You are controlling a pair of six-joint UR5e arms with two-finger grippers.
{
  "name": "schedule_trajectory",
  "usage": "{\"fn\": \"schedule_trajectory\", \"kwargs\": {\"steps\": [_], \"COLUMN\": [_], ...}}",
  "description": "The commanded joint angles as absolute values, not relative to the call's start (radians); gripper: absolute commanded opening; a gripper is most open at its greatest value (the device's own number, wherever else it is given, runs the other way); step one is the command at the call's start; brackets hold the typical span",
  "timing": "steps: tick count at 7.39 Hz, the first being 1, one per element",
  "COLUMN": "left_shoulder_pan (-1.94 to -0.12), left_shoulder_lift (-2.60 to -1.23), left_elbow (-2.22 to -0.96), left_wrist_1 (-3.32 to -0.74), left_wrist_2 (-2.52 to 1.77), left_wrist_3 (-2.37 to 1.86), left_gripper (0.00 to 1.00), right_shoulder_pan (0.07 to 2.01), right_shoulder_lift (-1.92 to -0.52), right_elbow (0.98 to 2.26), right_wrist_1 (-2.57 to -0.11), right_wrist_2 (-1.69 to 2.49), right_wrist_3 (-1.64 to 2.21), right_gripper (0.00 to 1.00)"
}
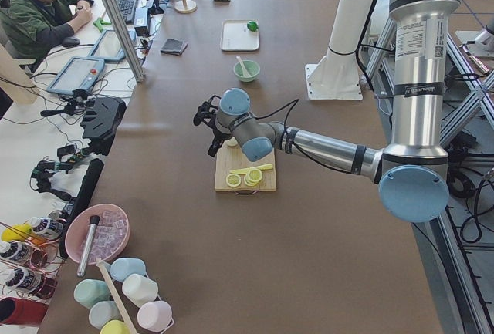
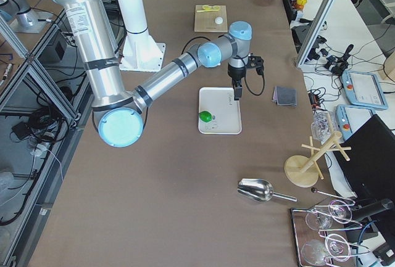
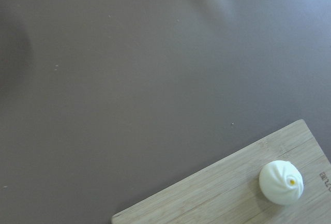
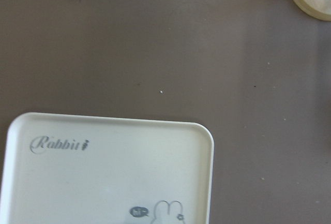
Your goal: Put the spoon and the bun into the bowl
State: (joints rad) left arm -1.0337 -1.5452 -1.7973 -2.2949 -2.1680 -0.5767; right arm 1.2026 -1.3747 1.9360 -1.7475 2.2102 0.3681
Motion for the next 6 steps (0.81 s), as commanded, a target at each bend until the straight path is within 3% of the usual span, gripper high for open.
{"fn": "schedule_trajectory", "kwargs": {"steps": [1, 4, 6], "left_shoulder_pan": [-0.879, -0.815, -0.747], "left_shoulder_lift": [-1.609, -1.655, -1.680], "left_elbow": [-1.757, -1.701, -1.703], "left_wrist_1": [-2.290, -2.296, -2.298], "left_wrist_2": [-1.989, -1.973, -1.916], "left_wrist_3": [-0.615, -0.652, -0.695], "left_gripper": [0.97, 0.91, 0.88], "right_shoulder_pan": [1.391, 1.552, 1.562], "right_shoulder_lift": [-1.527, -1.580, -1.589], "right_elbow": [1.912, 1.812, 1.809], "right_wrist_1": [-1.747, -1.746, -1.746], "right_wrist_2": [2.299, 2.362, 2.359], "right_wrist_3": [0.001, -0.266, -0.266], "right_gripper": [1.00, 1.00, 1.00]}}
